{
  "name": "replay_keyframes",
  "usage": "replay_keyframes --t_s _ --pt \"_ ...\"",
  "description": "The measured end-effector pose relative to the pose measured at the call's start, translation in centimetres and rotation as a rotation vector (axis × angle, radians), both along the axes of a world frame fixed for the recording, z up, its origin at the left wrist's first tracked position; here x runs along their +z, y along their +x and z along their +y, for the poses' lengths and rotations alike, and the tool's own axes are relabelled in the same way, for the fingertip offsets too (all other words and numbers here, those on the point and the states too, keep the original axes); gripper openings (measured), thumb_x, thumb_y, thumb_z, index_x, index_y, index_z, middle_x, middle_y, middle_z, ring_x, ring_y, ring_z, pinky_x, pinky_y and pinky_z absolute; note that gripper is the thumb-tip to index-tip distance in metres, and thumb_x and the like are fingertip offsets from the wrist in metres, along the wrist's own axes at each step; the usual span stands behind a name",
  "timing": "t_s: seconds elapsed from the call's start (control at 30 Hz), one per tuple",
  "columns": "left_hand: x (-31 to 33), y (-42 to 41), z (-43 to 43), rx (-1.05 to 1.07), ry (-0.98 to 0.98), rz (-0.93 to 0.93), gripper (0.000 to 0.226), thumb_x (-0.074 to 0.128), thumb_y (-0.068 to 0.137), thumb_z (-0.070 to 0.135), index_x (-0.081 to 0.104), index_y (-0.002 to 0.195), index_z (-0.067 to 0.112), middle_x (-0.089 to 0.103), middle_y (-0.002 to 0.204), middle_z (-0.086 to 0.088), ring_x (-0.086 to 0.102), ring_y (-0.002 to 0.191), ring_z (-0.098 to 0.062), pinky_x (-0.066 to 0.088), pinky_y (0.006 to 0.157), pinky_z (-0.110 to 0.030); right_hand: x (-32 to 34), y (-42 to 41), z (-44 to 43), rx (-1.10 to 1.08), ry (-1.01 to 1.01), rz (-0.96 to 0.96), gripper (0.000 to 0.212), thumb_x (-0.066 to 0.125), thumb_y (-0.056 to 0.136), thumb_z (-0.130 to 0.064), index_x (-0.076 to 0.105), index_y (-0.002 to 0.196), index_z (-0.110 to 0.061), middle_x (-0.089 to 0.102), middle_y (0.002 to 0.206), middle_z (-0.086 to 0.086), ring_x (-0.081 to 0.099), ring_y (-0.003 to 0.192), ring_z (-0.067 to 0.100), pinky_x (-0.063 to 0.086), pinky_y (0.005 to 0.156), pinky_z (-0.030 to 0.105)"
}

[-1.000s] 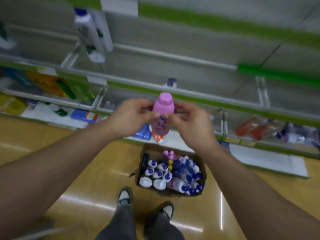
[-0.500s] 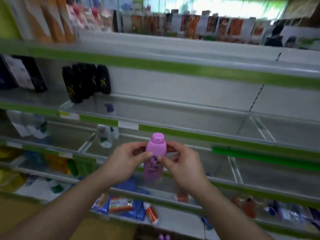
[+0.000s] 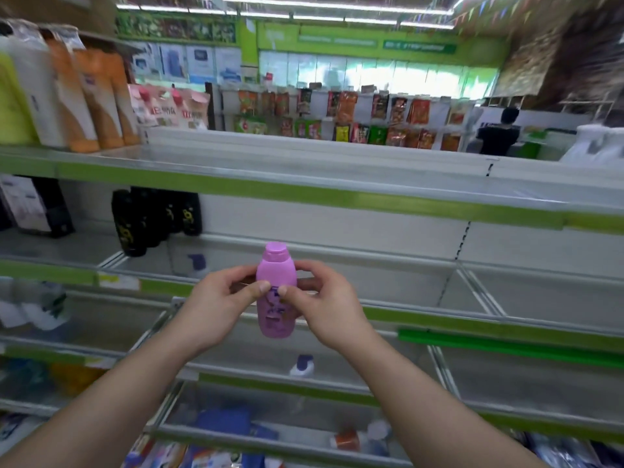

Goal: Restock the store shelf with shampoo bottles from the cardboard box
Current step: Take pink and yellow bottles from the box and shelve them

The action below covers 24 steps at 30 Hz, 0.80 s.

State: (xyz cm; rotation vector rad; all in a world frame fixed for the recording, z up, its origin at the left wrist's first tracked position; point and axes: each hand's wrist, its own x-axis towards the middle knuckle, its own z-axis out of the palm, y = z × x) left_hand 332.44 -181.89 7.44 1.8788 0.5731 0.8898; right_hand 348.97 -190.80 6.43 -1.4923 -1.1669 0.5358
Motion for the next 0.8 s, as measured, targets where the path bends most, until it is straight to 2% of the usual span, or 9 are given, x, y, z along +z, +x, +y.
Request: replay_keyframes --t_s 0.17,0.27,0.33,0.47,0.53,0.6,0.67,0.73,0.8 --pt "0.5 -1.3 4.2 0.02 0.013 -0.006 0.034 0.065 0.083 0.036 0.071 0.116 0.03 0.075 0.108 0.01 0.068 0.106 -0.008 0.05 0.097 -0.034 0.7 -1.8 4.2 -0.011 0.02 -0.038 0.036 0.069 0.069 -0.055 0.061 0.104 -0.054 0.075 0.103 -0.006 0.073 0.086 0.019 0.061 0.079 0.048" --pt "0.5 -2.3 7.6 0.048 0.03 -0.025 0.024 0.068 0.088 0.03 0.072 0.112 0.036 0.075 0.106 0.013 0.069 0.103 -0.008 0.051 0.095 -0.032 0.9 -2.9 7.7 -0.032 0.039 -0.08 0.043 0.068 0.07 -0.055 0.069 0.108 -0.037 0.075 0.103 -0.01 0.073 0.091 0.014 0.059 0.083 0.047" --pt "0.5 -2.8 9.9 0.065 0.039 -0.021 0.024 0.067 0.091 0.023 0.07 0.111 0.036 0.075 0.104 0.013 0.07 0.101 -0.008 0.052 0.092 -0.029 0.8 -3.6 10.1 -0.059 0.068 -0.074 0.036 0.069 0.07 -0.052 0.07 0.103 -0.037 0.075 0.102 -0.01 0.071 0.096 0.01 0.059 0.083 0.047" --pt "0.4 -4.1 15.2 0.075 -0.005 -0.044 0.032 0.064 0.086 0.029 0.069 0.118 0.026 0.075 0.106 0.007 0.07 0.101 -0.014 0.053 0.09 -0.028 0.7 -5.5 15.7 -0.077 0.09 -0.023 0.024 0.075 0.075 -0.037 0.07 0.098 -0.044 0.076 0.098 -0.007 0.072 0.096 0.013 0.06 0.079 0.048" --pt "0.2 -4.7 18.6 0.092 -0.017 -0.044 0.026 0.065 0.092 0.021 0.068 0.117 0.026 0.075 0.1 0.006 0.07 0.093 -0.01 0.053 0.082 -0.024 1.0 -6.7 18.6 -0.076 0.076 -0.01 0.024 0.076 0.083 -0.027 0.069 0.1 -0.043 0.076 0.099 -0.006 0.073 0.095 0.016 0.061 0.071 0.036" --pt "0.1 -5.3 21.3 0.13 -0.022 -0.031 0.023 0.063 0.095 0.017 0.067 0.111 0.033 0.074 0.088 0.009 0.067 0.075 -0.001 0.051 0.07 -0.019 1.3 -7.5 21.3 -0.072 0.034 0.001 0.025 0.074 0.088 -0.024 0.066 0.108 -0.037 0.075 0.102 -0.002 0.073 0.09 0.019 0.052 0.057 0.017" --pt "-0.2 -5.5 23.6 0.202 -0.043 -0.02 0.019 0.063 0.095 0.021 0.066 0.11 0.033 0.073 0.088 0.007 0.069 0.076 -0.004 0.054 0.068 -0.021 1.3 -8.1 24.1 -0.084 -0.002 0.018 0.028 0.072 0.09 -0.022 0.065 0.116 -0.025 0.075 0.101 0.004 0.074 0.081 0.019 0.045 0.051 0.011" --pt "-1.0 -5.4 26.0 0.296 -0.065 -0.02 0.02 0.065 0.093 0.023 0.065 0.112 0.028 0.072 0.092 0.006 0.069 0.086 -0.01 0.054 0.075 -0.024 1.1 -8.7 26.6 -0.103 -0.016 0.014 0.026 0.072 0.089 -0.016 0.066 0.114 -0.021 0.075 0.096 0.007 0.073 0.073 0.018 0.049 0.05 0.015" --pt "-1.9 -5.2 28.2 0.365 -0.086 -0.027 0.015 0.066 0.088 0.03 0.063 0.101 0.037 0.072 0.09 0.01 0.069 0.087 -0.012 0.054 0.078 -0.029 0.6 -9.1 29.2 -0.138 -0.02 0.009 0.025 0.071 0.088 -0.01 0.069 0.106 -0.027 0.076 0.092 0.006 0.073 0.07 0.021 0.06 0.062 0.03"
